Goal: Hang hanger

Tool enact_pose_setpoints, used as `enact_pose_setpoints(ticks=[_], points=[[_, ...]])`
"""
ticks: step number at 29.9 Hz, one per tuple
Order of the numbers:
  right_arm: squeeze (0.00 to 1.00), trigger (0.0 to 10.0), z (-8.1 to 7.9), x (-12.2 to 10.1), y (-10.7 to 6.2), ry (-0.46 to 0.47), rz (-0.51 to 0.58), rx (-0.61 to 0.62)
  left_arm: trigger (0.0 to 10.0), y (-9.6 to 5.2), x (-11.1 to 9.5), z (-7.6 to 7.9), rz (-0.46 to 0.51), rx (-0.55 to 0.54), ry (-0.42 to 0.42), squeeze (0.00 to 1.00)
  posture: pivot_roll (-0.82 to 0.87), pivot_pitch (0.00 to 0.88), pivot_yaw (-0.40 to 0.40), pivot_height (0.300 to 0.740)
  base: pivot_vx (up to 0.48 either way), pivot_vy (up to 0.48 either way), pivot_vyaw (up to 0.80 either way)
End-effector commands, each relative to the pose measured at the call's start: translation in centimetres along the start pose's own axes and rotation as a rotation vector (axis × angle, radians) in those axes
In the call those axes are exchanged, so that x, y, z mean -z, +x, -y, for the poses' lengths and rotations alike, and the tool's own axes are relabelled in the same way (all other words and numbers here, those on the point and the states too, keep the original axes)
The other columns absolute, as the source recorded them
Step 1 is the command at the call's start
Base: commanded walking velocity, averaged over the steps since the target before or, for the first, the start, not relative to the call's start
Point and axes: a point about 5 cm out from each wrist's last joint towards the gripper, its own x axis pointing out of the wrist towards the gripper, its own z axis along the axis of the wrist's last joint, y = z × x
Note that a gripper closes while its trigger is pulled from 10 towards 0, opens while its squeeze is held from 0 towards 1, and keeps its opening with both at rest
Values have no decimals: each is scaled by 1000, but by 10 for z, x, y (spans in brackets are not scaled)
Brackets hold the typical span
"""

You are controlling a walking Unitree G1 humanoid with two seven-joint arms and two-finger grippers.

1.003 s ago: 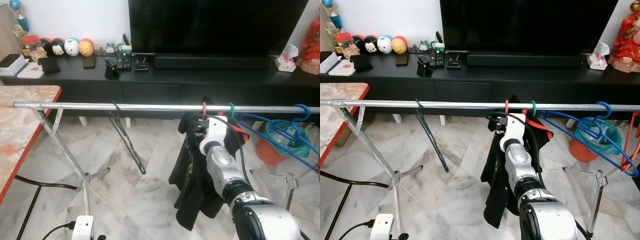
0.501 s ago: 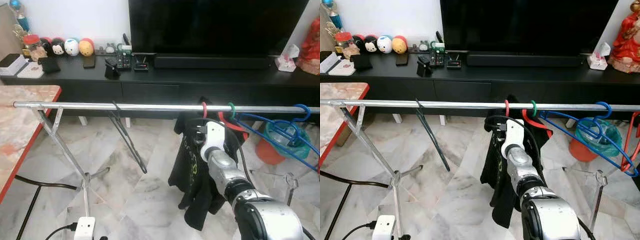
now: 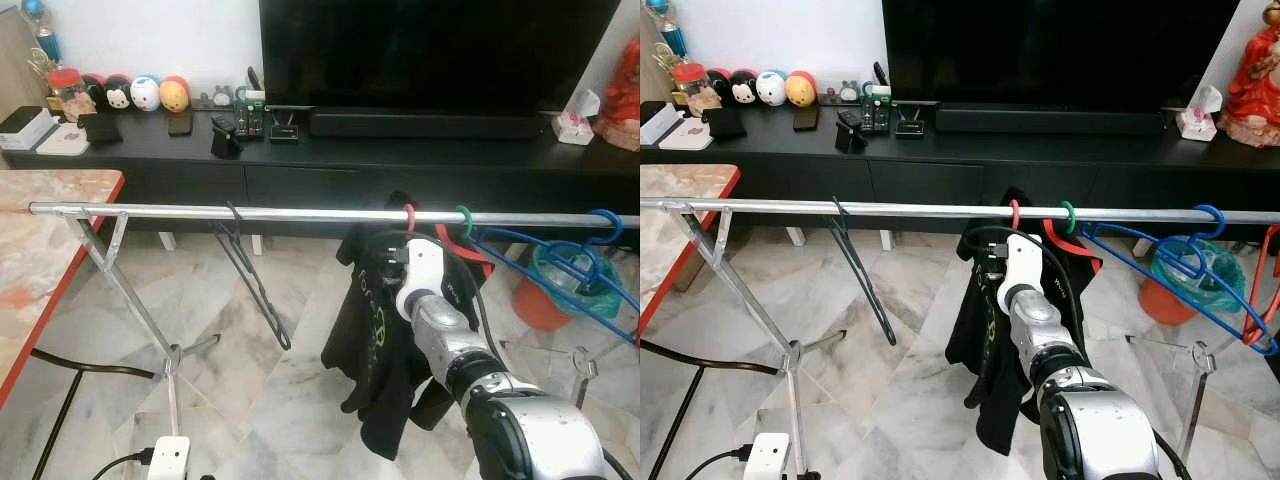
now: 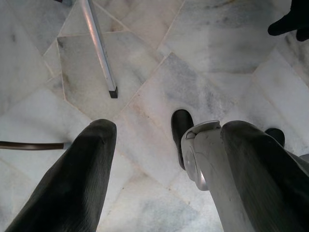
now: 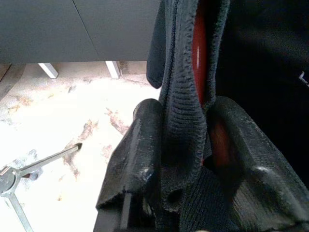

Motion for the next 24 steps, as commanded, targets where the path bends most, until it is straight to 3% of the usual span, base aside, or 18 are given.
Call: enact_pose_setpoints(ticks=[1,17,18,19,20,24], points=[[0,10000,3,8,-1,-3,-41,11,10000,-1,4,1,-9,0,-11,0,26,0,-41,740,0,0,0],[0,10000,9,22,-4,-9,-116,61,10000,-1,5,0,-16,10,-18,0,29,0,-37,740,0,0,0],[0,8510,9,22,-4,-6,-114,57,10000,-1,5,0,-17,10,-17,0,29,1,-37,740,0,0,0],[0,8510,9,22,-4,-6,-114,57,10000,-1,5,0,-17,10,-17,0,29,1,-37,740,0,0,0],[0,0,8,21,-3,1,-105,49,10000,-2,6,0,-19,10,-17,0,29,1,-37,740,0,0,0],[0,0,8,20,-3,3,-100,47,10000,-2,8,-1,-28,7,-17,0,29,1,-37,740,0,0,0]])
